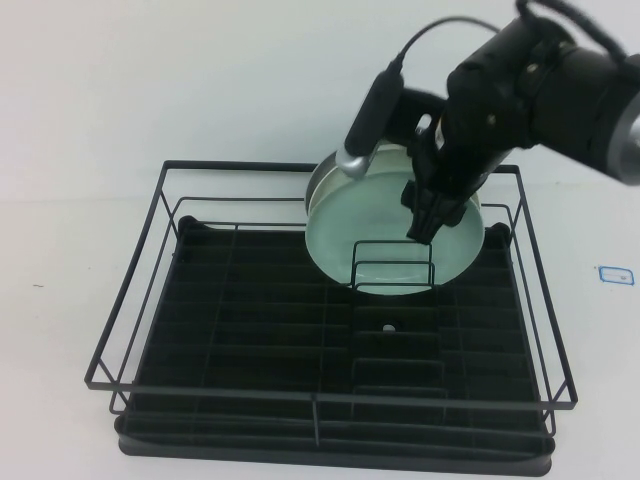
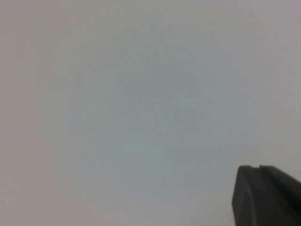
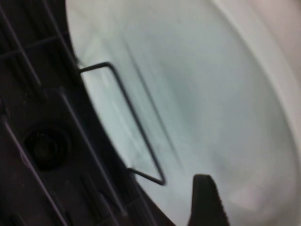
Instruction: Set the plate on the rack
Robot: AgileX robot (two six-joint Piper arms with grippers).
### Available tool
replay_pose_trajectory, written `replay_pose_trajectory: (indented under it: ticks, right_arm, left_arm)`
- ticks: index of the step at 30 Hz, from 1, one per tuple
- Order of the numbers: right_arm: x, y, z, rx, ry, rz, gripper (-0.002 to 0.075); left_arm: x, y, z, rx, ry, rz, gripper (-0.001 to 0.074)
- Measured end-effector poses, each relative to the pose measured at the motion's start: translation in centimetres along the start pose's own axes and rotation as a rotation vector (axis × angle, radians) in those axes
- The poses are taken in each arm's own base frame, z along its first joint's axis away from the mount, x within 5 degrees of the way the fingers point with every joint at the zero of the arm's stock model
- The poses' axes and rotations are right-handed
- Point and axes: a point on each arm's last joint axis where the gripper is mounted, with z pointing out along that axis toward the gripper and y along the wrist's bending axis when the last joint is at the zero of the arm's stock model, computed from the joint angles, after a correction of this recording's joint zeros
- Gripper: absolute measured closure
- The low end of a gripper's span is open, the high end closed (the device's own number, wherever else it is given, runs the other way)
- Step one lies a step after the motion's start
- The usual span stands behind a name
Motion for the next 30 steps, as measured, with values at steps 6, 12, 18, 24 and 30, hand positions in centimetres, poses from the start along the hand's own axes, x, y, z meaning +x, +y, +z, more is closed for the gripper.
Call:
replay_pose_trajectory:
  ticks: [6,12,18,24,30]
  right_arm:
    - [0.1,-0.9,-2.8,0.044,-0.043,0.017,0.0281]
    - [0.6,-2.2,-6.1,0.134,-0.078,0.165,0.0294]
    - [2.2,-3.6,-13.6,0.22,-0.212,0.361,0.0415]
    - [5.8,-3.2,-22.4,0.228,-0.405,0.545,0.0683]
    - [11.2,0.1,-24.3,0.193,-0.426,0.596,0.0707]
  left_arm:
    - [6.0,-0.2,-2.1,0.001,0.063,0.01,0.0734]
    - [8.9,0.1,-3.1,-0.033,0.084,0.018,0.0734]
    - [10.2,0.0,-3.1,-0.034,0.128,0.011,0.0734]
    - [10.2,0.0,-3.1,-0.032,0.128,0.011,0.0734]
    - [10.1,-0.6,-3.1,0.046,0.118,0.076,0.0734]
